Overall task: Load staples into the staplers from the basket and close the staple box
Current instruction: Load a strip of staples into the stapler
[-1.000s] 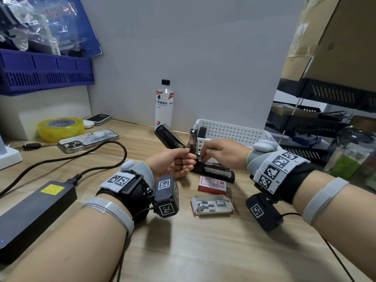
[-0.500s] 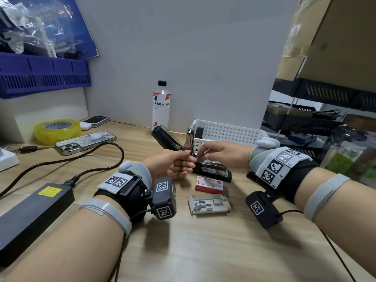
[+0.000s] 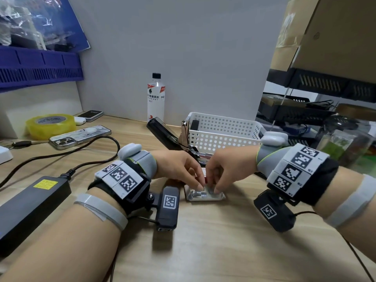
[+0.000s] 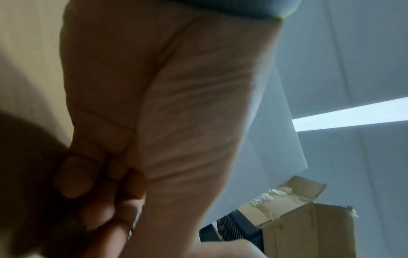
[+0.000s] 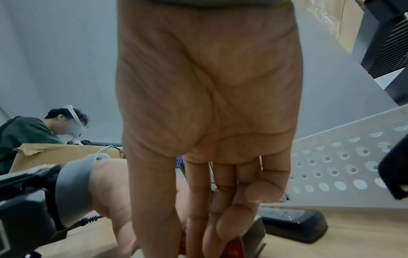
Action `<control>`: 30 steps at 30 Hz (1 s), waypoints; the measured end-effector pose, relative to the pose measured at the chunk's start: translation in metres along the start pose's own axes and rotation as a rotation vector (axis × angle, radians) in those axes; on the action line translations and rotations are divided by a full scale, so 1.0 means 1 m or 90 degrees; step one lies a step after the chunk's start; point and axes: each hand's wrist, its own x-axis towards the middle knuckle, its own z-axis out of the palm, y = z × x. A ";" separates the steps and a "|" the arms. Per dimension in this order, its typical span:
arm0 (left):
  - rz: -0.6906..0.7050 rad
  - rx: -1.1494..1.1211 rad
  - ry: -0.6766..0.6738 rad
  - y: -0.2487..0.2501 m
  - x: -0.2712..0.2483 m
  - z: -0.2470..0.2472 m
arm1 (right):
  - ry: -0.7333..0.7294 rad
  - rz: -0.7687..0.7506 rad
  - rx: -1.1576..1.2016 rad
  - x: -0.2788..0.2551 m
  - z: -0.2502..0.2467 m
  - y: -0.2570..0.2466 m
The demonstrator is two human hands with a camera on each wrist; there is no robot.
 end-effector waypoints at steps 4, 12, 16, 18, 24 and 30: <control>-0.028 0.098 -0.001 0.002 0.003 0.004 | 0.013 -0.005 0.003 0.003 0.011 0.000; -0.046 0.164 0.035 0.004 0.006 0.004 | 0.096 -0.023 0.152 0.001 -0.013 0.021; -0.042 0.121 0.029 0.003 0.004 0.001 | 0.267 0.040 0.183 0.015 -0.028 0.039; -0.020 0.084 0.030 0.000 0.002 -0.001 | 0.312 0.072 0.165 0.027 -0.027 0.041; 0.043 -0.217 0.011 -0.017 -0.004 -0.013 | 0.326 0.082 0.137 0.053 -0.023 0.031; 0.031 -0.529 0.010 -0.037 -0.003 -0.018 | 0.319 0.089 0.052 0.066 -0.018 0.019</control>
